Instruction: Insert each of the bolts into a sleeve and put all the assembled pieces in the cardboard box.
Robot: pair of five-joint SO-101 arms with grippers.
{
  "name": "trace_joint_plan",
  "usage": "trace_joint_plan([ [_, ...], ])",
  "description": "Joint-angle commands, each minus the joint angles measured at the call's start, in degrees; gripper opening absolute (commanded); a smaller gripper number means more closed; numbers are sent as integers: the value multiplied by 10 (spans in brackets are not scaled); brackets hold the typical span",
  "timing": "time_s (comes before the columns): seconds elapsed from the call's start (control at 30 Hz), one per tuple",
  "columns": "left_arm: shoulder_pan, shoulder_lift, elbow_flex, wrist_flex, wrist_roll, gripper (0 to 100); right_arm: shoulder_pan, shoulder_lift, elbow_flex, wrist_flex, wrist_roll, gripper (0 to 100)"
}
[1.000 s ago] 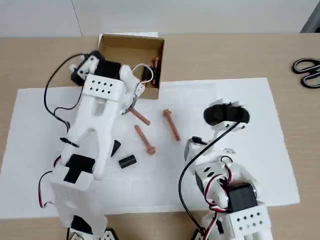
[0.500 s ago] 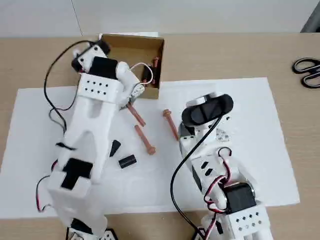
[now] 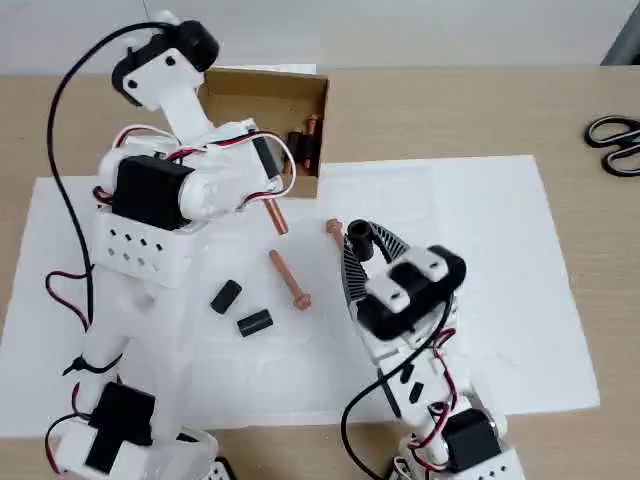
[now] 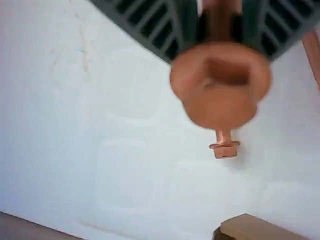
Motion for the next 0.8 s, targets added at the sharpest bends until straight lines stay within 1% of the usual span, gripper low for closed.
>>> trace_joint_plan([
  [0.0,16,-32,-29,-16,-5,6,-5,-9,3,-42,7,5],
  [0.13,28,-33,-29,-12,-6,6,-5,-9,4,-54,7,5],
  [0.33,29,-35,-31,-12,-4,6,-5,-9,4,-52,6,5],
  [0.57,29,-123,-26,-11,-14,6,-5,-9,4,-51,5,5],
  [0.67,29,-164,15,-11,-38,6,-5,-9,22,-55,5,5],
  [0.77,29,-208,82,-15,-40,6,-5,-11,43,-55,5,5],
])
